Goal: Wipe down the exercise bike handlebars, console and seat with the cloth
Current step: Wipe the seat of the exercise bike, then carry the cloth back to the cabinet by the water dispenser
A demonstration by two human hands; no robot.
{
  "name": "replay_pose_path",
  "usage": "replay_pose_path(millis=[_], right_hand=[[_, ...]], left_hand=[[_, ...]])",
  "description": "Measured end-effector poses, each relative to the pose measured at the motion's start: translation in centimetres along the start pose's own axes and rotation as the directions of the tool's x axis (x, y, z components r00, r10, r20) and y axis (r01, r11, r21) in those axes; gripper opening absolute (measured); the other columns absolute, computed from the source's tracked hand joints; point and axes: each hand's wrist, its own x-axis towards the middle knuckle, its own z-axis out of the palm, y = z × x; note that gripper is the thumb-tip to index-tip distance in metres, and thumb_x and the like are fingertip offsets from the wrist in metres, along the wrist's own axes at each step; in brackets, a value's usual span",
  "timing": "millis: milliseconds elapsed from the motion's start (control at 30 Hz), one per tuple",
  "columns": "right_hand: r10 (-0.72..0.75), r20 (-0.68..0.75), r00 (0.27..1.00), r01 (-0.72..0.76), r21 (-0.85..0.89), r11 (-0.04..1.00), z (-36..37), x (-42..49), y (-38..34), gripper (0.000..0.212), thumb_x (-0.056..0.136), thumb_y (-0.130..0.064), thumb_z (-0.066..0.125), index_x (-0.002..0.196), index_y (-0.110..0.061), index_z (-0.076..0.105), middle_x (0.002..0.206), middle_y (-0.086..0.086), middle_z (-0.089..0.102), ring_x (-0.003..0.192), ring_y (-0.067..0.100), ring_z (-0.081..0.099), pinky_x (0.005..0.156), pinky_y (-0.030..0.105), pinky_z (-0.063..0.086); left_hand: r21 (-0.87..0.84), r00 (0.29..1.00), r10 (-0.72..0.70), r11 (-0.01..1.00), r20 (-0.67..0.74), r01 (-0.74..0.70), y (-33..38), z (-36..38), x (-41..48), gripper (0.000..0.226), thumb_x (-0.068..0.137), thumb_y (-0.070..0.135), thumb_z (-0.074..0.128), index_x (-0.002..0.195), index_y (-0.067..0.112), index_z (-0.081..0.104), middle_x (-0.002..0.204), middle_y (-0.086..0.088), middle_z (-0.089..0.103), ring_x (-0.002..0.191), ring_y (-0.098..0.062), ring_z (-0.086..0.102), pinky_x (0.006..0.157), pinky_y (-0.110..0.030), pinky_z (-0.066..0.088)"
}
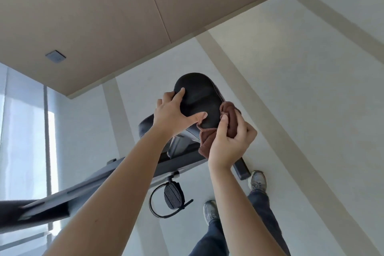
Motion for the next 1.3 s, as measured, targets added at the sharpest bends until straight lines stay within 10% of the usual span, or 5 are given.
replay_pose_path(millis=[300, 700, 1300], right_hand=[[-0.19, 0.277, 0.942, 0.247, -0.186, 0.951, -3.6, 0.1, -1.2, 0.033, 0.078, -0.016, 0.071, 0.111, -0.015, 0.065, 0.1, 0.006, 0.05, 0.092, 0.026, 0.055, 0.083, 0.036, 0.05], [-0.424, 0.38, 0.822, 0.564, -0.446, 0.695, -14.5, 2.7, -7.2, 0.03, 0.074, -0.019, 0.074, 0.104, -0.021, 0.068, 0.099, 0.003, 0.055, 0.088, 0.022, 0.05, 0.074, 0.016, 0.036], [-0.48, -0.075, 0.874, 0.326, -0.642, 0.694, -38.2, 16.9, -14.2, 0.026, 0.076, -0.022, 0.072, 0.102, -0.028, 0.068, 0.099, -0.007, 0.047, 0.095, 0.019, 0.047, 0.076, 0.025, 0.036]], left_hand=[[-0.171, 0.954, 0.09, 0.975, -0.286, -0.143, 0.7, 0.4, -6.2, 0.045, 0.084, 0.03, 0.06, 0.126, 0.018, 0.051, 0.138, -0.011, 0.039, 0.13, -0.026, 0.025, 0.107, -0.048, 0.024], [0.112, 0.734, 0.586, 0.801, -0.344, -0.588, 8.8, 0.3, -11.7, 0.034, 0.076, 0.013, 0.069, 0.109, 0.003, 0.062, 0.119, -0.018, 0.059, 0.115, -0.038, 0.05, 0.094, -0.051, 0.039], [0.054, 0.325, 0.912, 0.348, -0.249, -0.936, 36.2, 7.3, -18.1, 0.032, 0.073, 0.009, 0.071, 0.103, 0.001, 0.065, 0.108, -0.016, 0.065, 0.106, -0.035, 0.057, 0.089, -0.055, 0.044]])
